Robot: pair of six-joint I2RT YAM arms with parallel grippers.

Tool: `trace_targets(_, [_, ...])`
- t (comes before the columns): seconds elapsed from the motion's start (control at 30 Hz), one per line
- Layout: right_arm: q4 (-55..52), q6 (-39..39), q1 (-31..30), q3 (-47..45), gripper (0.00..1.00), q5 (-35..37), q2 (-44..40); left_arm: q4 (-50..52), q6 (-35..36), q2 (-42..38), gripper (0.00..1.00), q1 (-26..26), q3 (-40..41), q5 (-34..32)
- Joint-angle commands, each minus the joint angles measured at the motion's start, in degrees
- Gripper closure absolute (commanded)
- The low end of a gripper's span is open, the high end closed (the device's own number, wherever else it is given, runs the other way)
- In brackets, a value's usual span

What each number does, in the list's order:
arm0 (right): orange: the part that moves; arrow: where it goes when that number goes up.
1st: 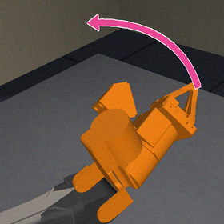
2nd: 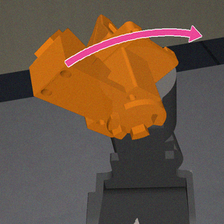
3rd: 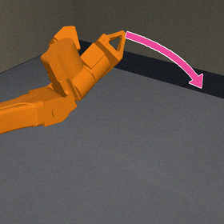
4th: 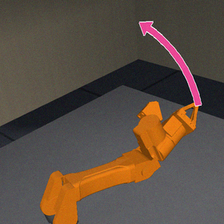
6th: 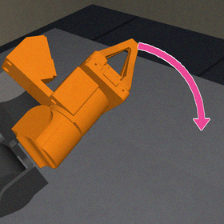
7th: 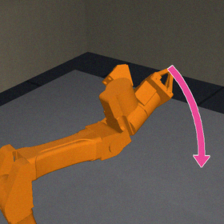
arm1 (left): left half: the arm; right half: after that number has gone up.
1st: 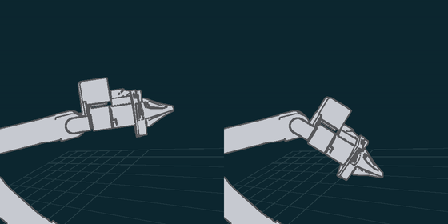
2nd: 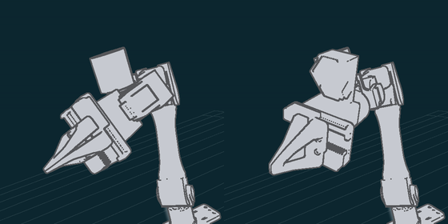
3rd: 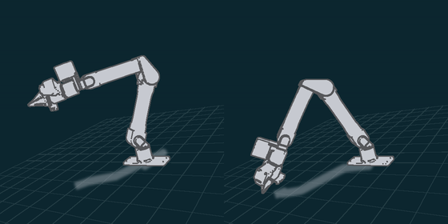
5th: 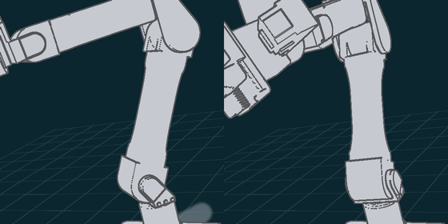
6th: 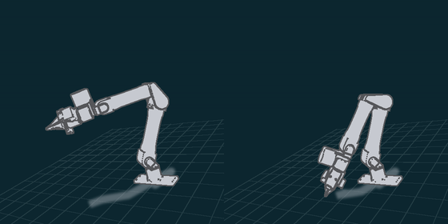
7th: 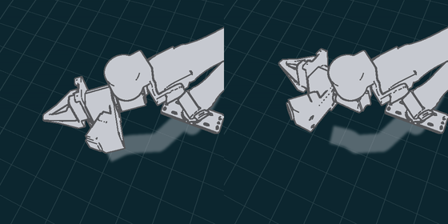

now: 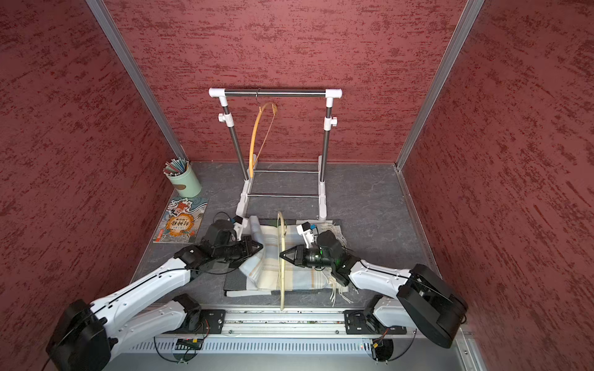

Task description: Hang the scarf on the hanger

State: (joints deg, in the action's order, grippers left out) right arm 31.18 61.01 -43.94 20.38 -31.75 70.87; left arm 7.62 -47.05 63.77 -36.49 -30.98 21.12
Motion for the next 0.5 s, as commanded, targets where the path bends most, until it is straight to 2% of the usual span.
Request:
trace_targets(0.0, [-9.0, -0.3, 1.5, -2.8, 1.00, 1.6, -2.9, -16.6, -2.3, 12.6, 1.00, -4.2, -2.2, 2.9])
trace_targets(0.13, [-13.3, -1.5, 2.0, -3.5, 1.00, 2.1, -6.8, -23.3, -2.7, 27.8, 1.00, -8.9, -8.8, 2.5])
trace_targets(0.2, [-14.4, -1.8, 2.3, -3.8, 1.00, 1.8, -7.7, -25.9, -2.3, 32.5, 1.00, -10.6, -11.5, 2.0])
trace_targets(0.33, [-15.0, -2.0, 2.7, -4.1, 1.00, 0.5, -7.8, -29.3, -0.8, 34.9, 1.00, -12.8, -12.9, 3.0])
trace_targets(0.47, [-14.9, -2.2, 2.8, -4.4, 1.00, 0.1, -8.6, -29.4, 0.6, 31.3, 1.00, -13.5, -10.8, 2.9])
